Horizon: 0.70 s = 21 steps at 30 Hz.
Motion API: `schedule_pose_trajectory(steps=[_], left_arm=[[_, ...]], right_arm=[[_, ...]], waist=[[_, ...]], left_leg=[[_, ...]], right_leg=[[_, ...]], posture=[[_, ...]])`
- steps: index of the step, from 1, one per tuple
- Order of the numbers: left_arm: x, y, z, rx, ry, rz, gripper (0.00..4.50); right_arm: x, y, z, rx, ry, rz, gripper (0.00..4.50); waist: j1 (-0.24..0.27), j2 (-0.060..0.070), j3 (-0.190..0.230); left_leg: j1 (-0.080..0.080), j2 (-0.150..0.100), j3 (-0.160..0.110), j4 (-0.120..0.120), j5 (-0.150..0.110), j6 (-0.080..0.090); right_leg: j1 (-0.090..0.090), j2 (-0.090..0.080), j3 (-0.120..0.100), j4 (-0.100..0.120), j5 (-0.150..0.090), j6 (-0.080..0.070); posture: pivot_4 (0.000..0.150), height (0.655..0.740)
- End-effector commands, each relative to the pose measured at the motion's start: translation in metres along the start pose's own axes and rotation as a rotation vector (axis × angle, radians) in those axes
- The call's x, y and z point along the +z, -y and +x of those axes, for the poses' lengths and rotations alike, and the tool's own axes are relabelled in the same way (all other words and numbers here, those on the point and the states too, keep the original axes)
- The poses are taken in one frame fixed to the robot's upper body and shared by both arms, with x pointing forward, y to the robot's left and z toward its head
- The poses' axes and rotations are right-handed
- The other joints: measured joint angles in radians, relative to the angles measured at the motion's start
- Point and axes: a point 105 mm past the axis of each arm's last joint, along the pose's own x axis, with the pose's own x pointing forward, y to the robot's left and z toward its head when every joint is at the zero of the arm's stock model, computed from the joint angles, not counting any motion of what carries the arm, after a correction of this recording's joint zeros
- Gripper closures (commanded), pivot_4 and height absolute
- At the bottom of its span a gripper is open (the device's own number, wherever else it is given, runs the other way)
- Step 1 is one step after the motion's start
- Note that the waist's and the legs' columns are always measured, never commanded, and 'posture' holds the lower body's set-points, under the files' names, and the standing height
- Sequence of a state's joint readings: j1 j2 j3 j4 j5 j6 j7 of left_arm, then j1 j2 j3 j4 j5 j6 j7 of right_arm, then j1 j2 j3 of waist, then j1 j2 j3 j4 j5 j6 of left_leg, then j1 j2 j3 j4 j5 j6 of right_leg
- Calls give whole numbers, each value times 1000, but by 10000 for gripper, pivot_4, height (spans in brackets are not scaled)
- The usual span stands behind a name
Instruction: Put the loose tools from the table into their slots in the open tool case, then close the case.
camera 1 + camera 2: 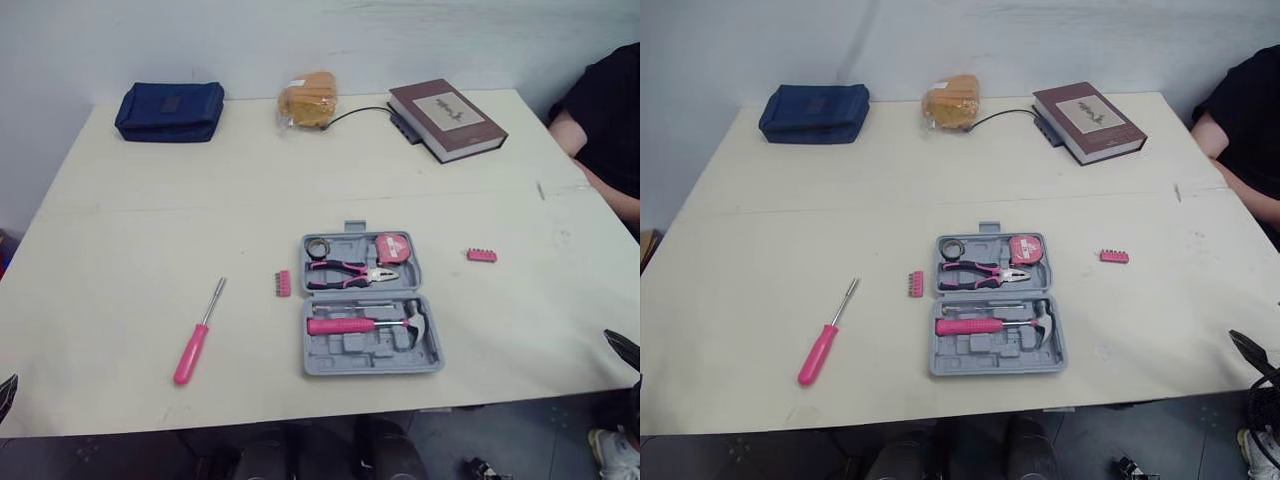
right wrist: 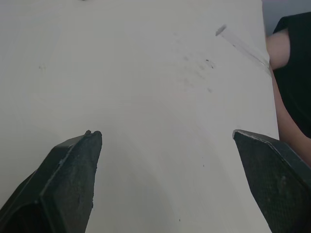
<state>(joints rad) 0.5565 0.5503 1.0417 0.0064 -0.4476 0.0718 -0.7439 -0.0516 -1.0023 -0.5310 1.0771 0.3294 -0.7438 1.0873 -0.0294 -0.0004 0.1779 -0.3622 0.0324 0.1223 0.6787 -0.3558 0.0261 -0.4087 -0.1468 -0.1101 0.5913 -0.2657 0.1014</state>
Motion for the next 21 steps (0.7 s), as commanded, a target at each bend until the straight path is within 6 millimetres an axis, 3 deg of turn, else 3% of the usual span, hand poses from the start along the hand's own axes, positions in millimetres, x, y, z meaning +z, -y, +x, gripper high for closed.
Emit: schedule_pose_trajectory(steps=[1, 8, 13, 17, 21], left_arm=[[21, 9, 5, -47, 67, 21, 272], [51, 46, 24, -209, 141, 56, 272], [62, 74, 30, -305, 165, 54, 272], [81, 117, 41, -437, 211, 31, 272], [88, 139, 51, -469, 198, 27, 272]], right_arm=[[12, 6, 5, -11, 47, -30, 0], [49, -17, 42, 147, 254, 1, 0], [71, -28, 55, 223, 357, 15, 0], [97, -51, 68, 331, 469, 11, 0], [115, -64, 74, 389, 530, 19, 0]], waist=[[-2, 0, 0], [-1, 0, 0], [0, 0, 0], [3, 0, 0], [3, 1, 0]], left_leg=[[0, 0, 0, 0, 0, 0], [-1, 1, 1, 0, 1, -2], [-4, 0, 1, 1, 3, -6], [-5, 0, 0, 2, 3, -6], [-5, 0, 0, 2, 4, -6]], right_leg=[[0, 0, 0, 0, 0, 0], [-1, 1, 1, 0, 0, 0], [-3, 1, 0, 0, 1, 1], [-2, 1, 0, 1, 1, 1], [-2, 1, 0, 2, 1, 2]], posture=[[1500, 7400], [1500, 7400], [1500, 7400], [1500, 7400], [1500, 7400]])
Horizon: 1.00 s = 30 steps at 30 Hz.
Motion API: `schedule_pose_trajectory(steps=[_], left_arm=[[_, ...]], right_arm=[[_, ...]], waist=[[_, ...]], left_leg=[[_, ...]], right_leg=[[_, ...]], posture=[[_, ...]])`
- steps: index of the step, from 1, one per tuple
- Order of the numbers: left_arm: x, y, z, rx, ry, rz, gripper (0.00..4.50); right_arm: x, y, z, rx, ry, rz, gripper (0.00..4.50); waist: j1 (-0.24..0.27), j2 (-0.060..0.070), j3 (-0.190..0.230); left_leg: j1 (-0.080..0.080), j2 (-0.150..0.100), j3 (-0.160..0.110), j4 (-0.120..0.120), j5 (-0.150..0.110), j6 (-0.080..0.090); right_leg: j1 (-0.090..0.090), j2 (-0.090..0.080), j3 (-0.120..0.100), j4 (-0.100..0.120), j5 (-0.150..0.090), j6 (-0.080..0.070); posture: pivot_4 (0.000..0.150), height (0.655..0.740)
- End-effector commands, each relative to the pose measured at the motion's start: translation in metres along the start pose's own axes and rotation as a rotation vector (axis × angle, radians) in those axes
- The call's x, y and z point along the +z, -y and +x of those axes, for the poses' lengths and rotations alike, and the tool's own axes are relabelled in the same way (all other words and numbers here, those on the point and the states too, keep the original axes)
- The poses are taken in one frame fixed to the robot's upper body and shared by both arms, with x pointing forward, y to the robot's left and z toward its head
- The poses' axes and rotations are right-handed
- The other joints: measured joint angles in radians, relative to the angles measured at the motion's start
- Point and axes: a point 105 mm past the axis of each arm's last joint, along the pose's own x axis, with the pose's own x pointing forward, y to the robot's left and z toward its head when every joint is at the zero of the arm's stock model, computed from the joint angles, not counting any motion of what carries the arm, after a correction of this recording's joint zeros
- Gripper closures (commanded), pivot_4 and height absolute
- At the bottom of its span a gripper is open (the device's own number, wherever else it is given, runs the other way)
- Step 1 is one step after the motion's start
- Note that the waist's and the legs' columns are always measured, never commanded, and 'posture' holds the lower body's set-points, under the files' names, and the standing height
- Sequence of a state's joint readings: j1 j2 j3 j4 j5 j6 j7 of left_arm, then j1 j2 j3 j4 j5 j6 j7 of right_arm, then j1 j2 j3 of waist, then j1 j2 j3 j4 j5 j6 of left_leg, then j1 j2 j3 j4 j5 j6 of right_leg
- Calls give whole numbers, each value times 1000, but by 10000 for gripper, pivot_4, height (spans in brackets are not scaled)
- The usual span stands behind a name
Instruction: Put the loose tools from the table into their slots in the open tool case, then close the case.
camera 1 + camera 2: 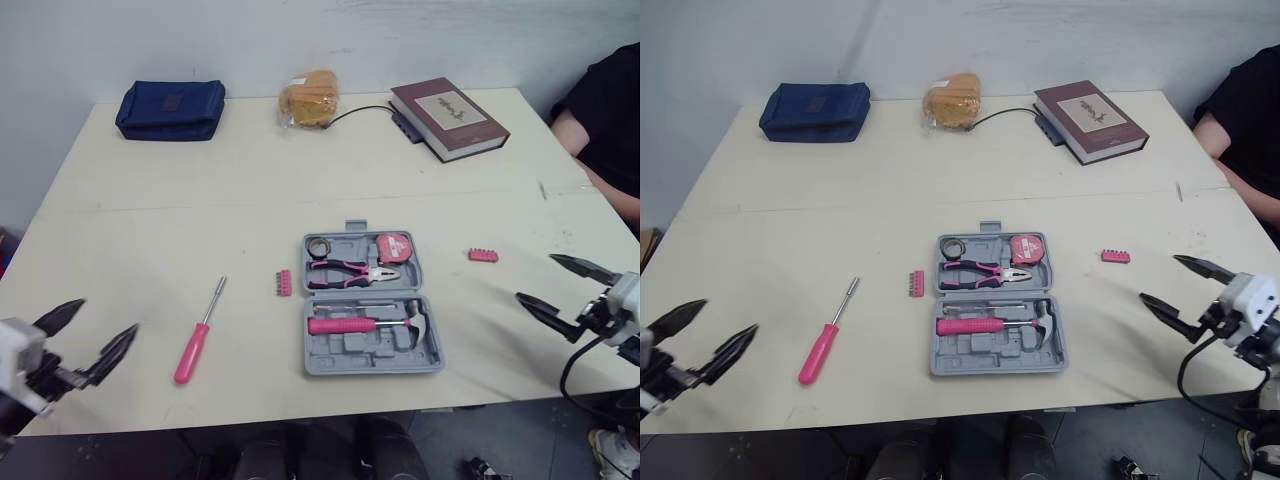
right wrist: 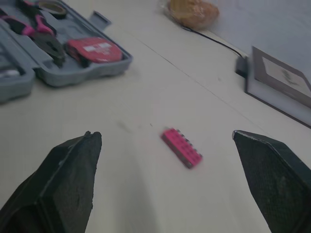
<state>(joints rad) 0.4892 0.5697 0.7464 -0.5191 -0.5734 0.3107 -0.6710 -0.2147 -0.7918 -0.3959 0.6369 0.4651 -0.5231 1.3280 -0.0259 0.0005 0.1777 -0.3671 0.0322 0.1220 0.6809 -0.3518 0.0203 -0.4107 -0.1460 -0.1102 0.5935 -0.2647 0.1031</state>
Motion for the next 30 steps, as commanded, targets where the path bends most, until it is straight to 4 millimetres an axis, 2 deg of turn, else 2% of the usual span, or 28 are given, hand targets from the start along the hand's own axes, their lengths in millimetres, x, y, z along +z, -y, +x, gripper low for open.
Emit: schedule_pose_trajectory(steps=[1, 3, 6, 9, 13, 16, 22, 30], left_arm=[[12, 12, 20, 9, 15, -10, 272], [15, 27, 33, -9, 11, -45, 272], [18, 60, 51, -112, -16, -50, 272], [23, 73, 68, -90, -3, -82, 272], [16, 102, 95, -117, -52, -106, 272], [10, 110, 109, -99, -69, -112, 272], [0, 121, 144, -34, -102, -109, 272], [-7, 137, 160, -86, -112, -150, 272]], right_arm=[[24, 0, 12, 25, 95, -24, 0], [31, -4, 20, 49, 130, -16, 0], [39, -14, 31, 94, 161, -13, 0], [42, -23, 36, 133, 171, -6, 0], [48, -30, 41, 172, 196, 3, 0], [52, -37, 42, 218, 208, 2, 0], [56, -43, 46, 232, 218, -13, 0], [57, -43, 43, 218, 219, -19, 0]], waist=[[0, 0, 0], [1, 0, 0], [1, 0, 0], [5, 0, 0], [14, 0, 0], [24, 0, 0], [32, 0, 0], [42, 0, 0]], left_leg=[[0, 0, 0, 0, 1, 0], [-1, 0, 0, 0, 3, 4], [0, 0, 0, 0, 4, 5], [-1, -1, 0, 0, 5, 5], [0, -2, 0, 1, 6, 5], [0, -1, 1, 1, 6, 5], [0, -1, 1, 1, 6, 5], [0, -1, 1, 2, 7, 6]], right_leg=[[0, 0, 0, 0, 0, 0], [0, 1, 0, 0, 0, 0], [0, 1, 0, 1, 0, 1], [0, 1, 0, 1, 1, 1], [0, 4, 0, 3, 1, 1], [0, 10, 0, 2, 1, 2], [0, 11, -1, 3, 1, 2], [-1, 11, -4, 3, 1, 2]], posture=[[1500, 7400], [1500, 7400], [1500, 7400], [1500, 7400], [1500, 7400], [1500, 7400], [1500, 7400], [1500, 7400]])
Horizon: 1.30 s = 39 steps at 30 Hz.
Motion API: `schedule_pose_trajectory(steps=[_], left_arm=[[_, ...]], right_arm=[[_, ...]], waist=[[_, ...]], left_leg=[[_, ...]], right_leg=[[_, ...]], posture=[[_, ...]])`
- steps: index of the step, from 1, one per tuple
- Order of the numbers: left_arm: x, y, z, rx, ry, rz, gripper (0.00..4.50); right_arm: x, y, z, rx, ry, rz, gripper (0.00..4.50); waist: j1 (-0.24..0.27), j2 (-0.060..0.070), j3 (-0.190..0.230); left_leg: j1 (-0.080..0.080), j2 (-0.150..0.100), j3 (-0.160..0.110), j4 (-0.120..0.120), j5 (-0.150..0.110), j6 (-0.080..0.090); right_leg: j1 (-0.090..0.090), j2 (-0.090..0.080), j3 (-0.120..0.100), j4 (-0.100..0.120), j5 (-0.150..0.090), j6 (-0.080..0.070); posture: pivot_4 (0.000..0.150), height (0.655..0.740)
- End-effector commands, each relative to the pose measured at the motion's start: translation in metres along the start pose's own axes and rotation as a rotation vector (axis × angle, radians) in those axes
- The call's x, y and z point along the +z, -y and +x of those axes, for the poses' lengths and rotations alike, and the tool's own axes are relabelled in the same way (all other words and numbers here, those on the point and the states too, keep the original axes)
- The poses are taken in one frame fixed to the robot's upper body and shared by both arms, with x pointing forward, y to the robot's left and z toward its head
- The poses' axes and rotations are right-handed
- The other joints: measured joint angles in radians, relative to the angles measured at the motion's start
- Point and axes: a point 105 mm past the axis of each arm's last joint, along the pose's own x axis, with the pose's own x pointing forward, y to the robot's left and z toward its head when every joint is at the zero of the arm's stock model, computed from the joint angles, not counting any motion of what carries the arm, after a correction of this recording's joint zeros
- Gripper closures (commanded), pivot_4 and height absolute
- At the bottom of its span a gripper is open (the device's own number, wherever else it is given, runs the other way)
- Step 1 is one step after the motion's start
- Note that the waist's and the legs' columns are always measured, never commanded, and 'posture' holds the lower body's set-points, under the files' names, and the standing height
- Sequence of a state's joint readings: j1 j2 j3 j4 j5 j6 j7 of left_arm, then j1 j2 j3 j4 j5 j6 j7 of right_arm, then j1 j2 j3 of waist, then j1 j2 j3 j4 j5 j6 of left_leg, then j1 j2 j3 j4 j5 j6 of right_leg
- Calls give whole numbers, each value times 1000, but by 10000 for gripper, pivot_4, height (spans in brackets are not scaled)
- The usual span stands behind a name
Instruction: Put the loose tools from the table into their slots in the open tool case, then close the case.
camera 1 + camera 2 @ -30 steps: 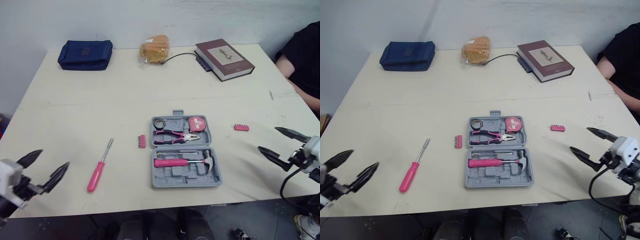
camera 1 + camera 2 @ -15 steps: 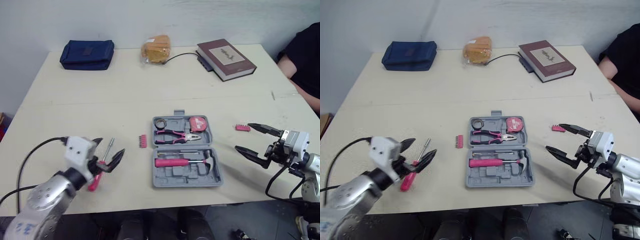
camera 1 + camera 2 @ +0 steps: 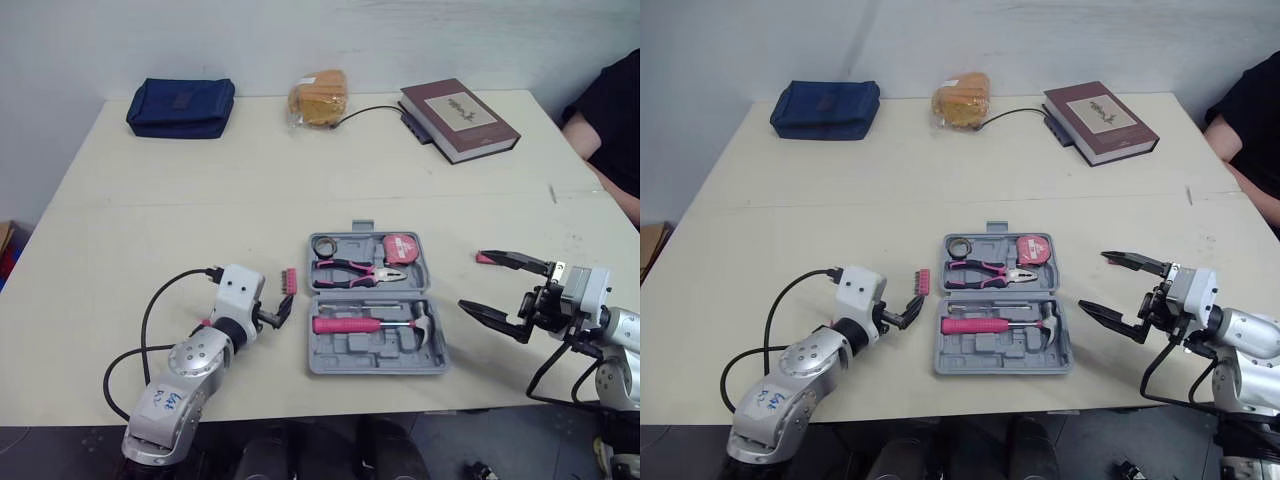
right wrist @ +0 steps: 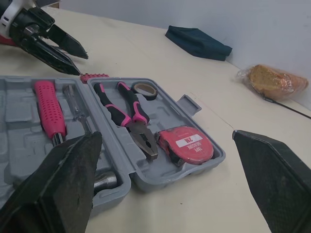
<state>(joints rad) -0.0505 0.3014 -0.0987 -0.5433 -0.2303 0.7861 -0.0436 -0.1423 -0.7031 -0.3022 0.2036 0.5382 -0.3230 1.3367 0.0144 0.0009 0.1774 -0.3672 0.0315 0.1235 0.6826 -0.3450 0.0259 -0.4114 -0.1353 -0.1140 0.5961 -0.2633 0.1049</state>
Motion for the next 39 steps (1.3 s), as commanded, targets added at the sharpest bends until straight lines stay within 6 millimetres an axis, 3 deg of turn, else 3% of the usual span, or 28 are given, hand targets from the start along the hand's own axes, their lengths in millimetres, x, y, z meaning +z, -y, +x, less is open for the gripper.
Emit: schedule_pose_trajectory(steps=[1, 18, 23, 26, 32, 33, 39], left_arm=[[7, 8, 6, -29, 35, 1, 272], [-9, 21, 37, -11, -24, -14, 272], [-22, 14, 31, 63, -70, -20, 272], [-27, 11, 26, 87, -83, -41, 7822], [-31, 12, 25, 81, -93, -43, 35930], [-31, 12, 25, 82, -93, -43, 38578], [-27, 0, 22, 101, -53, -16, 38568]], right_arm=[[12, 3, -1, -17, 27, -39, 0], [16, 2, 7, -7, 48, -27, 0], [20, 3, 14, -8, 57, -32, 0], [23, 4, 17, -10, 58, -33, 0], [26, 5, 20, -11, 58, -32, 0], [27, 5, 20, -12, 59, -33, 0], [28, 6, 22, -13, 60, -34, 0]], waist=[[4, 0, 0], [11, 0, 0], [11, 1, 0], [10, 1, -1], [10, 2, -1], [11, 2, -1], [10, 2, -1]], left_leg=[[0, 0, 0, 0, 0, 0], [0, 0, 0, 1, 1, 1], [1, 0, 0, 1, 1, 1], [1, 0, 0, 1, 1, 1], [2, 0, 0, 1, 1, 1], [2, 0, 0, 1, 1, 1], [1, 0, 0, 1, 1, 1]], right_leg=[[0, 0, 0, 0, 0, 0], [0, -1, -1, 1, 0, 0], [1, -1, -1, 1, 0, 0], [1, -1, -1, 1, 0, 0], [1, -1, -1, 1, 0, 0], [1, -1, -1, 1, 0, 0], [1, -1, -1, 1, 0, 0]], posture=[[1500, 7400], [1500, 7400], [1500, 7400], [1500, 7400], [1500, 7400], [1500, 7400], [1500, 7400]])
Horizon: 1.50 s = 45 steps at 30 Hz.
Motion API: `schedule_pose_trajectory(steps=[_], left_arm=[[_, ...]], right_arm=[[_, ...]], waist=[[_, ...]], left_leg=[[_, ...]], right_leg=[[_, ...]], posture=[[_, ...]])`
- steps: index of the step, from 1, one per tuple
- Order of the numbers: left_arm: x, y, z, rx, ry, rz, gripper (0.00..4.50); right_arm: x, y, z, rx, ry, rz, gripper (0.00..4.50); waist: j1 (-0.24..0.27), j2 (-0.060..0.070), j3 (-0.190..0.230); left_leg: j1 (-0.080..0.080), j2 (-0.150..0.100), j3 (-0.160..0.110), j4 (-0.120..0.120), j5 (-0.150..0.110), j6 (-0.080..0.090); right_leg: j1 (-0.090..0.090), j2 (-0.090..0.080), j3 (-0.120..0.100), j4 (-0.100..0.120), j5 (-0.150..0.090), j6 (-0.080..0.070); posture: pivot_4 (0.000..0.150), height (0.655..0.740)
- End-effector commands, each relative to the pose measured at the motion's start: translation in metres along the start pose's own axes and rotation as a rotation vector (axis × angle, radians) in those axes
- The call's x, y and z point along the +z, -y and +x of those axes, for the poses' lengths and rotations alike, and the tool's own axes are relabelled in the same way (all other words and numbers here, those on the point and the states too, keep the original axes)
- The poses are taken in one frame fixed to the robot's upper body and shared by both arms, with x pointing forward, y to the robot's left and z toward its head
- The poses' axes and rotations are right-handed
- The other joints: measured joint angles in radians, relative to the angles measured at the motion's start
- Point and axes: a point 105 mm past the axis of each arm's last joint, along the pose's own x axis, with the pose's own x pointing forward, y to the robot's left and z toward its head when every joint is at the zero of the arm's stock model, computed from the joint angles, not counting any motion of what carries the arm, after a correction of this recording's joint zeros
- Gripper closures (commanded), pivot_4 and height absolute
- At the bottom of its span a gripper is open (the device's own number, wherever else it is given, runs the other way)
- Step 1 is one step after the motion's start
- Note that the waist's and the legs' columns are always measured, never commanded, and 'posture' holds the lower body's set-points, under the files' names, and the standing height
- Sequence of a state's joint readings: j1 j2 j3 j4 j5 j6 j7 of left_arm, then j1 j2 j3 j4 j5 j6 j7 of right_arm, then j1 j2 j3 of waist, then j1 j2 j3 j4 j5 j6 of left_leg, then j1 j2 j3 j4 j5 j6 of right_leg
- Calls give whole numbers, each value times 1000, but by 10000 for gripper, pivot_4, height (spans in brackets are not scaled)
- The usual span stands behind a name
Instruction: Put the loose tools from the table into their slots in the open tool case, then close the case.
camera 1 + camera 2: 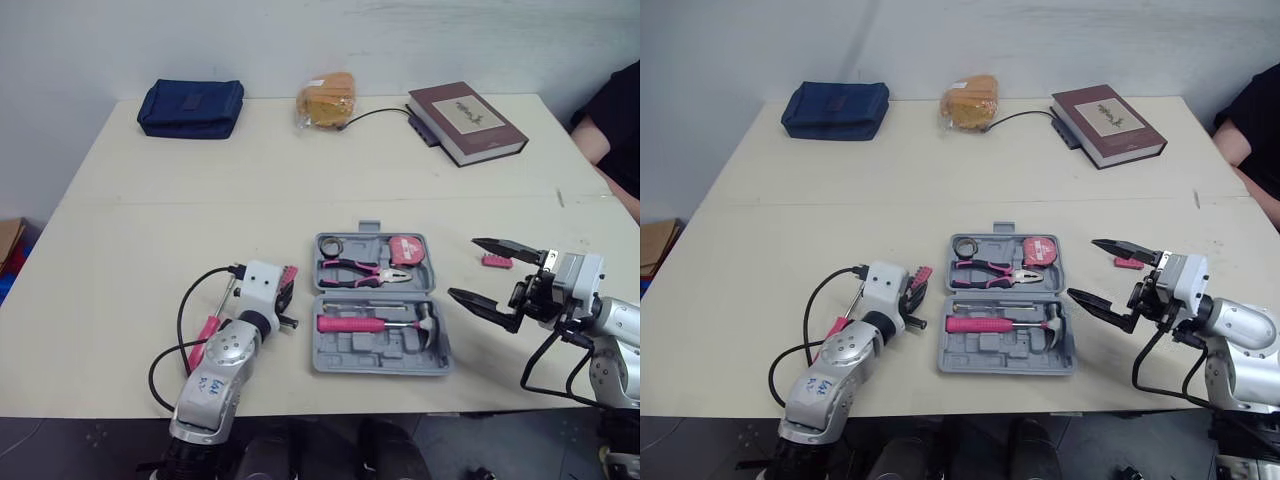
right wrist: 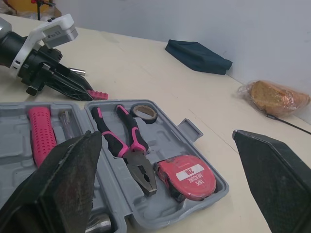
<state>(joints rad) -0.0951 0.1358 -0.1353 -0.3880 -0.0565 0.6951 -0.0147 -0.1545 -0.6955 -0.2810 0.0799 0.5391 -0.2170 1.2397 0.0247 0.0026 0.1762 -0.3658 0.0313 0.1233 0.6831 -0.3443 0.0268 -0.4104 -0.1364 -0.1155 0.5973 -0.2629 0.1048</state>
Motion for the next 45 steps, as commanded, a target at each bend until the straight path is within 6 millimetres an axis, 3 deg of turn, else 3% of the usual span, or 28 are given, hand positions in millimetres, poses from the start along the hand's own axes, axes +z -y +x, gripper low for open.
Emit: schedule_pose_trajectory(steps=[1, 4, 9, 16, 20, 27, 33, 37, 45], left_arm=[[-16, -11, -4, 32, -45, 9, 38568], [2, -13, -8, 6, 62, 27, 38568], [37, -15, -36, -165, 261, 94, 38568], [61, -19, -72, -427, 305, 268, 38568], [76, 11, -102, -780, 285, 399, 38568], [63, 38, -89, -967, 97, 435, 38568], [37, 46, -81, -1021, -73, 520, 38568], [25, 48, -68, -967, -153, 511, 38568], [19, 49, -67, -1000, -249, 540, 38568]], right_arm=[[12, 2, 4, 8, 31, -44, 0], [12, 2, 5, 6, 30, -45, 0], [12, 2, 5, 5, 28, -52, 0], [11, 2, 4, 8, 27, -56, 0], [14, -8, 3, 57, 58, 0, 0], [10, -39, 1, 231, 23, 58, 0], [0, -58, -8, 341, -50, 94, 0], [2, -59, -8, 302, -53, 99, 0], [9, -62, -2, 281, -66, 97, 0]], waist=[[-1, 0, 0], [-4, 0, 0], [-3, 0, 0], [-2, 0, 0], [-1, -1, 0], [-2, 0, 1], [-3, 0, 1], [-1, -1, 1], [-1, -1, 1]], left_leg=[[0, 0, 0, 0, 0, 0], [0, 0, 0, 0, 0, 0], [-3, 1, 0, 0, 0, 0], [-3, 0, -1, 0, 0, 0], [-4, 0, -1, 0, 0, 0], [-3, -1, -1, 0, 0, 0], [-3, 1, -1, 0, 0, -1], [-3, 0, -1, 0, 1, 0], [-3, 0, -2, 0, 1, 0]], right_leg=[[0, 0, 0, 0, 0, 0], [0, 0, 0, 0, 0, 0], [-3, 0, -1, 0, 0, -1], [-3, -8, -3, 0, 0, -1], [-3, -7, -4, -1, 0, -1], [0, -1, -3, -2, 0, 0], [-1, 3, -2, -2, 0, 0], [-1, 3, -1, -2, 0, 0], [-1, 3, -1, -2, 0, 0]], posture=[[1500, 7400], [1500, 7400], [1500, 7400], [1500, 7400], [1500, 7400], [1500, 7400], [1500, 7400], [1500, 7400], [1500, 7400]])
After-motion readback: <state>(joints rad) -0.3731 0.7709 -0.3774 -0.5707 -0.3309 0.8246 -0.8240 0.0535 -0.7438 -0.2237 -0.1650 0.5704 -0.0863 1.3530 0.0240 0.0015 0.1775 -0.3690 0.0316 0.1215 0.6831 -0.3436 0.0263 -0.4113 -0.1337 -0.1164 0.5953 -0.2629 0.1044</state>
